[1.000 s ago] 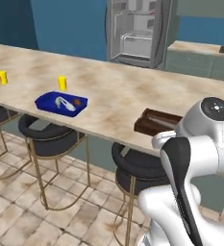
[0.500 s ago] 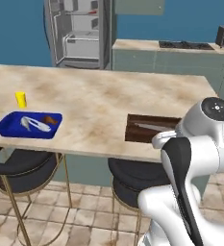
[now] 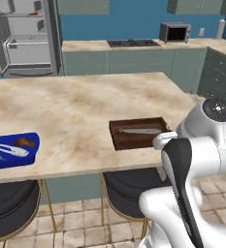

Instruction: Gather the carrot and onion from the fridge and place them on a tray on the dining counter. Then gather the chicken drumstick and fish from the fridge and place them on the other tray.

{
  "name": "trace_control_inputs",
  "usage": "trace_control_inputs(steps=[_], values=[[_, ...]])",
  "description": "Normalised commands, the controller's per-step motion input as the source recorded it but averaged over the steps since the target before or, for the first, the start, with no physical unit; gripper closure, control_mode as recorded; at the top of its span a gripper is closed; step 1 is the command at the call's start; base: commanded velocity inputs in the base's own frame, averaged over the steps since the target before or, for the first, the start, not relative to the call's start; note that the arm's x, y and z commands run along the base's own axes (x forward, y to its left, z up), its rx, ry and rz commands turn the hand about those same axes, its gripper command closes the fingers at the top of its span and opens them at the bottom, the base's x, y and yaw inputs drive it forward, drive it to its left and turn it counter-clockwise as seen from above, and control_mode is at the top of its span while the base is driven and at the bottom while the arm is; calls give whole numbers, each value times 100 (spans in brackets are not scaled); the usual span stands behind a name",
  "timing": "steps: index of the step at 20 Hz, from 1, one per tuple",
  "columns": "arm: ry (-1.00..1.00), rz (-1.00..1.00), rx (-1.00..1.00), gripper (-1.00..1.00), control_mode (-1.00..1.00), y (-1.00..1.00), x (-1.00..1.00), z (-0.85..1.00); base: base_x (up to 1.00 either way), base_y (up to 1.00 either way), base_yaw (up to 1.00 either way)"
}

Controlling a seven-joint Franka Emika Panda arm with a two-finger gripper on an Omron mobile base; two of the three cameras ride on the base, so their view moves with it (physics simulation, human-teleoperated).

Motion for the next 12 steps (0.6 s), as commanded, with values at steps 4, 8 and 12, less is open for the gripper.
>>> trace_control_inputs(steps=[4,8,12], values=[[0,0,0,100,100,0,0,0,83,14,-41],[6,-27,0,100,-100,17,100,-3,0,0,0],[7,-12,1,100,-100,7,100,-12,0,0,0]])
